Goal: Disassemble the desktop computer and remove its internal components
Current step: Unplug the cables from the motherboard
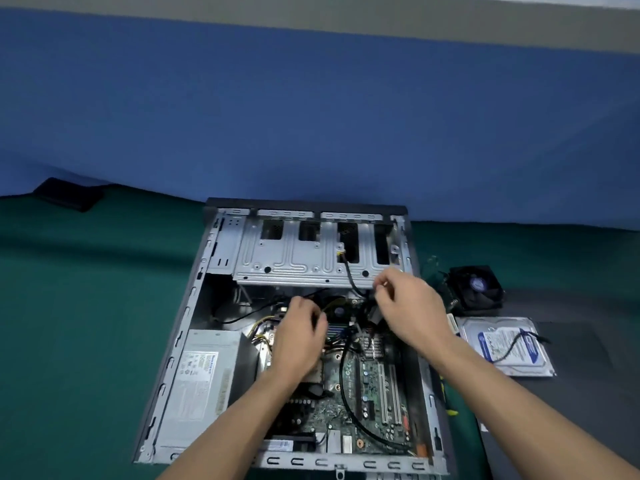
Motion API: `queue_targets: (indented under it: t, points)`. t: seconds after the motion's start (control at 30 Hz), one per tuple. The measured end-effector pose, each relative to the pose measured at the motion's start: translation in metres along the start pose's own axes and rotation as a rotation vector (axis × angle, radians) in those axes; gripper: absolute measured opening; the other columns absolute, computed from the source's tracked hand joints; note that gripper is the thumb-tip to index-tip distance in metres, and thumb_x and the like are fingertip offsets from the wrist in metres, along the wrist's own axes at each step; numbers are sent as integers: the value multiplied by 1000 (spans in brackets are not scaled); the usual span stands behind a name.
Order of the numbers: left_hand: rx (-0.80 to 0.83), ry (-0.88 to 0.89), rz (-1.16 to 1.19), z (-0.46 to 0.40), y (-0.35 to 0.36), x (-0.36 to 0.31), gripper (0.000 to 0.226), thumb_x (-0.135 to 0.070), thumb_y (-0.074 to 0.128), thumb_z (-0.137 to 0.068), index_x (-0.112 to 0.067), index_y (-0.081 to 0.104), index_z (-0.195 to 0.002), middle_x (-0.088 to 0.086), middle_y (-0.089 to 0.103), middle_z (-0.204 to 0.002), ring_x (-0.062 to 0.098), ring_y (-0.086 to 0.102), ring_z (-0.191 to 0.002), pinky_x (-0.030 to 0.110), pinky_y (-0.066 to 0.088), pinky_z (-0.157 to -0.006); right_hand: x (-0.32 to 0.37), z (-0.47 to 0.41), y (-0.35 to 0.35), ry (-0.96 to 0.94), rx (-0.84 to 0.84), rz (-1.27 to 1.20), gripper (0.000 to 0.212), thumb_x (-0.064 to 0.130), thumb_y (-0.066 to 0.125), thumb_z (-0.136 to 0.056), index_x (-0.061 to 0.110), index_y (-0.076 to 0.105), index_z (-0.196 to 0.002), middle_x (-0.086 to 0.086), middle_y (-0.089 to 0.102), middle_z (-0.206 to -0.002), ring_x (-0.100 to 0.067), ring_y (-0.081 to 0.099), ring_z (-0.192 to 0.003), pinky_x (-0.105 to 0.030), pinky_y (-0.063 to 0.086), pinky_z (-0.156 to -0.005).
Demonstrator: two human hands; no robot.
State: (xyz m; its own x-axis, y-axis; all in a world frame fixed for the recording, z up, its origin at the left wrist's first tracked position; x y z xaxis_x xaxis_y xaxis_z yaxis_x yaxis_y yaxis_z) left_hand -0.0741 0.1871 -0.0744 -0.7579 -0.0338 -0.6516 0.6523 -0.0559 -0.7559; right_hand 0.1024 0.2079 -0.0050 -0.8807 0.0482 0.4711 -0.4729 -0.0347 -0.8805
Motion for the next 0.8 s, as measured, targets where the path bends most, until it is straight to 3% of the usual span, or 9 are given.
queue_targets:
  t: [0.07, 0.13, 0.23, 0.37, 0.43, 0.5, 0.63, 0.7, 0.8]
  points:
    - [-14, -191, 32, -9, 5, 1, 14, -21, 46, -96, -12, 48, -85, -2, 50, -82, 14, 45, -73, 25, 30, -64, -2, 6, 0, -57, -92, 111, 8, 24, 51, -88, 27, 57, -85, 15, 46, -72, -8, 38, -75, -28, 27, -57]
    - [27, -272, -61, -19, 10, 0, 20, -20, 45, -96, -10, 43, -79, 6, 55, -80, 21, 46, -70, 29, 30, -62, -5, 9, 3, -31, -115, 102, 5, 25, 50, -88, 24, 55, -87, 13, 44, -71, -10, 37, -77, -29, 28, -58]
    - [80, -384, -87, -33, 13, -1, 26, -18, 47, -95, -3, 50, -74, 22, 63, -90, 35, 58, -81, 34, 39, -65, -6, 12, 10, -31, -112, 122, 9, 26, 51, -88, 19, 57, -88, 12, 35, -65, -14, 40, -73, -29, 32, -58]
    - [167, -483, -110, -46, 16, -2, 28, -15, 46, -89, 3, 61, -72, 26, 65, -94, 35, 59, -80, 35, 43, -65, -5, 12, 12, -40, -108, 122, 12, 26, 53, -86, 17, 62, -85, 12, 29, -62, -14, 38, -67, -29, 33, -56]
    - [229, -465, -209, -51, 18, -5, 26, -15, 45, -88, -3, 58, -69, 22, 65, -96, 32, 56, -79, 30, 39, -65, -7, 12, 12, -41, -107, 114, 12, 25, 53, -85, 16, 62, -84, 12, 28, -61, -15, 39, -65, -29, 37, -56]
    - [312, -398, -342, -54, 22, -7, 26, -15, 43, -89, -3, 63, -78, 21, 66, -101, 33, 59, -91, 30, 40, -70, -7, 11, 12, -46, -93, 119, 13, 26, 52, -85, 16, 61, -85, 10, 31, -61, -15, 41, -66, -30, 41, -58]
    - [388, -214, -549, -53, 29, -7, 25, -18, 42, -95, -7, 58, -79, 17, 67, -97, 33, 62, -92, 32, 41, -71, -7, 9, 14, -54, -99, 122, 15, 27, 51, -85, 17, 61, -83, 11, 30, -59, -13, 40, -69, -28, 36, -56]
    - [393, -185, -573, -58, 29, -5, 19, -13, 45, -93, -5, 63, -92, 16, 65, -102, 33, 62, -94, 33, 43, -72, -7, 10, 15, -58, -108, 125, 16, 27, 50, -86, 17, 61, -83, 9, 35, -59, -13, 40, -69, -28, 34, -55]
    - [359, -147, -551, -70, 27, 0, 26, -12, 44, -94, -8, 57, -116, 17, 56, -121, 33, 55, -108, 36, 44, -87, -9, 10, 15, -71, -114, 143, 17, 26, 49, -86, 15, 62, -83, 4, 44, -63, -15, 42, -71, -28, 32, -57]
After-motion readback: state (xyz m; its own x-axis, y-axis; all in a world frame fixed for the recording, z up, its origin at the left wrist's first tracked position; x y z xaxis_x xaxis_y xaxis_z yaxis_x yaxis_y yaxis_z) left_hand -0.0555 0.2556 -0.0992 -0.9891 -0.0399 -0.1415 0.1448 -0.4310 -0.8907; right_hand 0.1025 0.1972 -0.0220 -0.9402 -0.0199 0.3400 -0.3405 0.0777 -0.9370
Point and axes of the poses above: each hand's wrist, its own z-axis away from the middle knuckle, its own y-axis out of the palm, x = y × z, the point moved 1 cm from there along -z, towards the middle knuckle
